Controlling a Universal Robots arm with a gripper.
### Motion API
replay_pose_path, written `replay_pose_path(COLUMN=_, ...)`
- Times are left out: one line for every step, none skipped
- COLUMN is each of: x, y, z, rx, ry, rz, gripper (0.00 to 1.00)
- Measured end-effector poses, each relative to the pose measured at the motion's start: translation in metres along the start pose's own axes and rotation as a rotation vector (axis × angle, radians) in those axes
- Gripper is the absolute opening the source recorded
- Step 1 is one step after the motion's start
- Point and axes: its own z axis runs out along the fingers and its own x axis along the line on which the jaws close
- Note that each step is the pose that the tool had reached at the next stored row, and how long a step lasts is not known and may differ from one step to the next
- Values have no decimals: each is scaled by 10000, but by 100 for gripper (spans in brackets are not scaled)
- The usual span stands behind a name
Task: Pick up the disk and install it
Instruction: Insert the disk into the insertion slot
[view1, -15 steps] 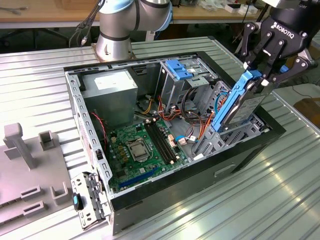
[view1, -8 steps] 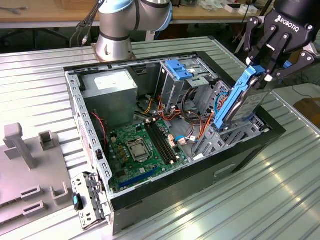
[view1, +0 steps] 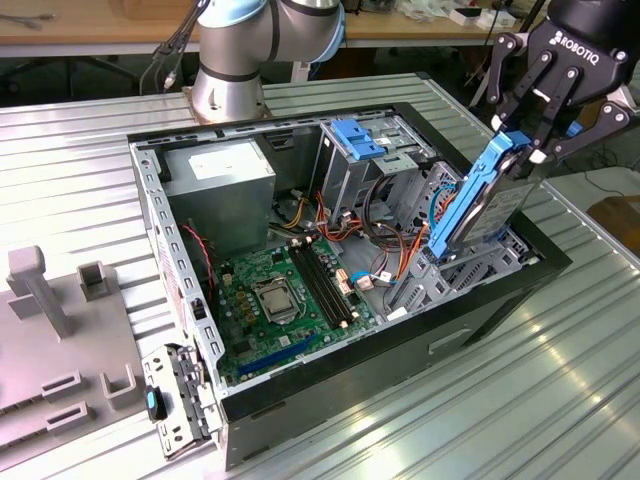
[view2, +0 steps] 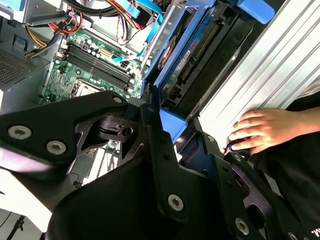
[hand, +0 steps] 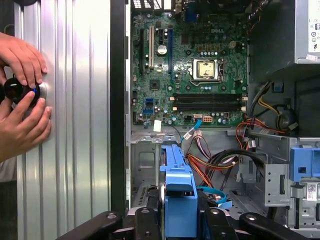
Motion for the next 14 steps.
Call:
replay_pose_path(x=0, y=1, z=4, rx=0, ry=-3, rz=-1, gripper=37)
replay_pose_path(x=0, y=1, z=8, rx=0, ry=-6, rz=-4, gripper=37)
replay_pose_path(x=0, y=2, z=12, rx=0, ry=-9, rz=-7, gripper=37)
replay_pose_path(x=0, y=2, z=15, rx=0, ry=-11, rz=-9, gripper=37)
replay_pose_path(x=0, y=3, z=19, rx=0, ry=-16, rz=-15, gripper=37)
replay_pose_path(x=-1, y=3, z=26, rx=1, ry=-22, rz=-24, gripper=37)
replay_pose_path(x=-1, y=3, z=34, rx=1, ry=-27, rz=-34, gripper=37)
replay_pose_path(x=-1, y=3, z=43, rx=1, ry=-30, rz=-42, gripper=37)
replay_pose_path(x=-2, y=3, z=52, rx=0, ry=-32, rz=-49, gripper=37)
replay_pose_path(x=-2, y=3, z=62, rx=0, ry=-35, rz=-54, gripper=37)
replay_pose_path(x=-2, y=3, z=68, rx=0, ry=-37, rz=-56, gripper=37)
replay_pose_path(x=-2, y=3, z=74, rx=1, ry=-39, rz=-59, gripper=37)
replay_pose_path(x=-3, y=4, z=83, rx=0, ry=-44, rz=-64, gripper=37)
replay_pose_path(x=-3, y=4, z=91, rx=0, ry=-48, rz=-68, gripper=37)
